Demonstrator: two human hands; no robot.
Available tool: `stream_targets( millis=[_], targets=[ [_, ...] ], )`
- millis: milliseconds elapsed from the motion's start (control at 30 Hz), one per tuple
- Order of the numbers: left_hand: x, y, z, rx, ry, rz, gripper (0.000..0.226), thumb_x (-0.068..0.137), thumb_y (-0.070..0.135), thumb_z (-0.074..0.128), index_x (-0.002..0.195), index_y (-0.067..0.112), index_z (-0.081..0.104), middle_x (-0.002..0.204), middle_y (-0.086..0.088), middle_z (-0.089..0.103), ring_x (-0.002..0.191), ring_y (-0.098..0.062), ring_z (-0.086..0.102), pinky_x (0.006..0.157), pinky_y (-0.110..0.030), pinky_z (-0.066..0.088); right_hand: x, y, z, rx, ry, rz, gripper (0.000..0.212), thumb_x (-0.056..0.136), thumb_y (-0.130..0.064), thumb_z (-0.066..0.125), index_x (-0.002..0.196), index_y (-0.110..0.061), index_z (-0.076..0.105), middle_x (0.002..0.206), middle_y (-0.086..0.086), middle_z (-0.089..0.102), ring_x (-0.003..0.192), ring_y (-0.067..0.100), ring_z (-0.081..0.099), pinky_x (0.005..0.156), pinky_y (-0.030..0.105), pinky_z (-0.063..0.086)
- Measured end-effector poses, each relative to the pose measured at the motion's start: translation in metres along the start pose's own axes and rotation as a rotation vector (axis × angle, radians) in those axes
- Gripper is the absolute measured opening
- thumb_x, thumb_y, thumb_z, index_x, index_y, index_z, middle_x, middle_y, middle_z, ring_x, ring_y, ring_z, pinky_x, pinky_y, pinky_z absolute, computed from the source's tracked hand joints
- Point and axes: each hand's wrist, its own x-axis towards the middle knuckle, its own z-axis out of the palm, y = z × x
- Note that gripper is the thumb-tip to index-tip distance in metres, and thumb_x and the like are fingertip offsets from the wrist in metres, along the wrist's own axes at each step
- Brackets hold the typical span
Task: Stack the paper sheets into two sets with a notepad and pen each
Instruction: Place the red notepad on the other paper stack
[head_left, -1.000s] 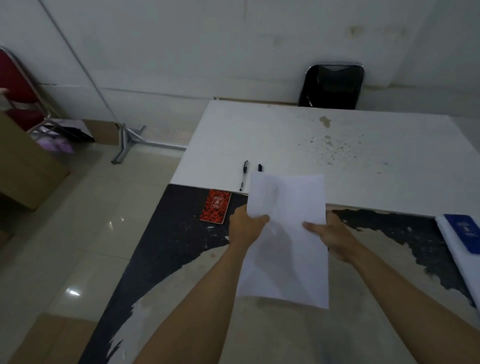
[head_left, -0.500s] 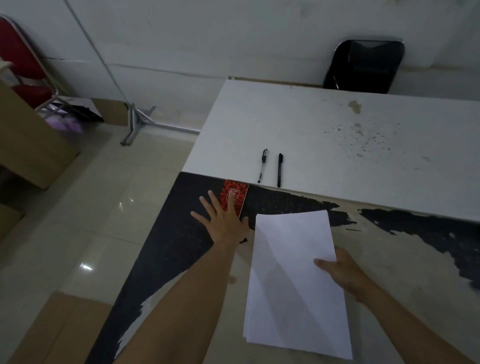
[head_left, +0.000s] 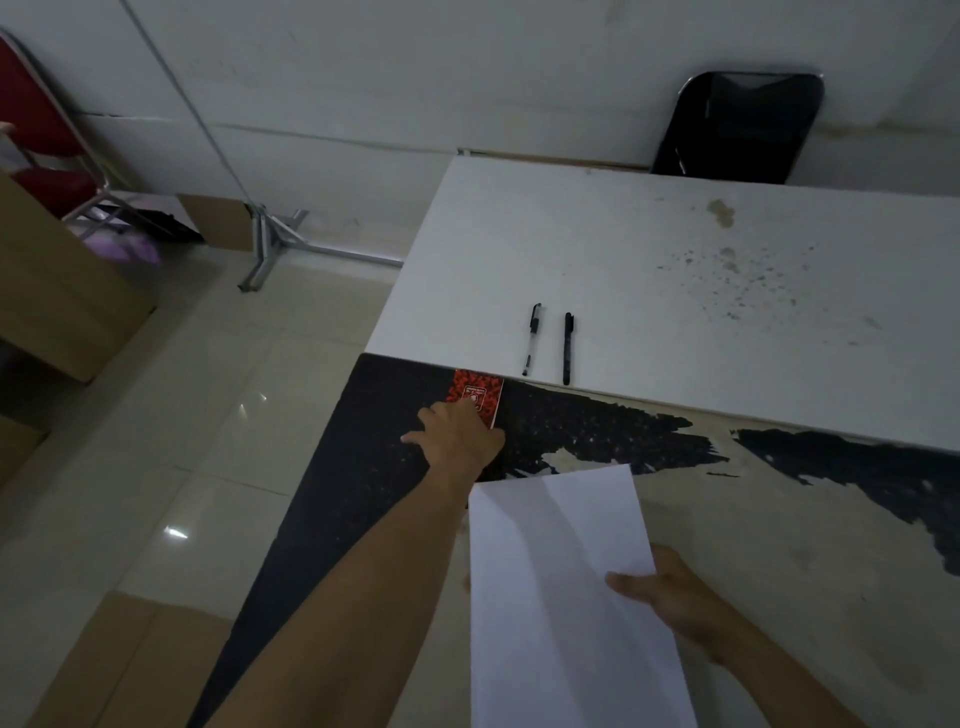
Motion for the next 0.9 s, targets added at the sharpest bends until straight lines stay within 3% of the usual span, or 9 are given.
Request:
stream_targets(
  millis=[67,200,367,433,567,733,833,900],
  targets=[
    [0.003,0.006,-0.015,-0.003,-0.03,-0.023,0.064,0.077,0.05,0.069,0.127,0.012,0.056,0.131,-0.016,0.051,0.128,-0.038,0.04,0.103,-0.072,0.029,0.003,-0.01,0.013,0.059,-0.06,0.02,0.033,0.089,-0.01,0.072,0.122,-0.011,0.067,0.106,0.0,0.078,0.096,0.018,0.074,0.074,0.026,0.059],
    [0.009,0.018,-0.038,0.005,-0.07,-0.04,0.075,0.075,0.053,0.069,0.134,0.011,0.049,0.136,-0.014,0.047,0.13,-0.039,0.039,0.102,-0.071,0.03,0.02,-0.03,0.044,0.19,-0.152,0.053,0.034,0.087,-0.005,0.072,0.121,-0.008,0.067,0.111,0.008,0.076,0.102,0.029,0.072,0.087,0.043,0.058],
    [0.012,0.027,-0.052,0.062,-0.078,-0.034,0.059,0.074,0.04,0.069,0.123,0.011,0.054,0.128,-0.012,0.052,0.124,-0.036,0.044,0.101,-0.068,0.032,0.059,-0.059,0.071,0.341,-0.112,0.052,0.041,0.087,-0.007,0.073,0.127,-0.011,0.063,0.119,0.012,0.072,0.112,0.035,0.066,0.099,0.056,0.051],
    [0.013,0.028,-0.05,0.087,-0.073,-0.036,0.056,0.073,0.038,0.069,0.121,0.012,0.055,0.126,-0.011,0.054,0.122,-0.036,0.046,0.1,-0.068,0.033,0.074,-0.07,0.074,0.401,-0.038,0.045,0.042,0.088,-0.005,0.072,0.128,-0.011,0.061,0.122,0.012,0.07,0.113,0.035,0.064,0.1,0.055,0.05],
    [0.012,0.022,-0.033,0.104,-0.033,-0.027,0.054,0.073,0.034,0.068,0.121,0.012,0.057,0.123,-0.01,0.056,0.12,-0.034,0.048,0.1,-0.066,0.035,0.096,-0.09,0.069,0.447,0.055,0.024,0.029,0.09,-0.001,0.068,0.117,-0.012,0.067,0.119,0.015,0.07,0.105,0.034,0.066,0.085,0.046,0.056],
    [0.01,0.006,-0.004,0.07,0.01,-0.027,0.047,0.073,0.033,0.069,0.116,0.015,0.06,0.117,-0.009,0.058,0.116,-0.03,0.049,0.099,-0.06,0.038,0.113,-0.095,0.063,0.345,0.102,0.006,0.038,0.091,0.0,0.067,0.127,-0.008,0.063,0.115,0.011,0.07,0.101,0.029,0.068,0.076,0.038,0.057],
    [0.014,-0.006,0.011,-0.043,0.068,-0.014,0.041,0.075,0.045,0.067,0.108,0.021,0.064,0.117,-0.006,0.053,0.118,-0.029,0.046,0.098,-0.056,0.04,0.118,-0.093,0.063,0.301,0.107,-0.029,0.042,0.091,0.001,0.067,0.13,-0.011,0.061,0.115,0.007,0.07,0.102,0.026,0.067,0.076,0.035,0.056],
    [0.025,-0.017,0.019,-0.241,0.127,0.002,0.025,0.079,0.039,0.066,0.101,0.027,0.071,0.113,-0.003,0.057,0.112,-0.027,0.051,0.092,-0.049,0.047,0.118,-0.091,0.062,0.289,0.101,-0.046,0.043,0.091,0.0,0.067,0.132,-0.012,0.059,0.117,0.007,0.069,0.104,0.025,0.066,0.079,0.034,0.056]
  ],
)
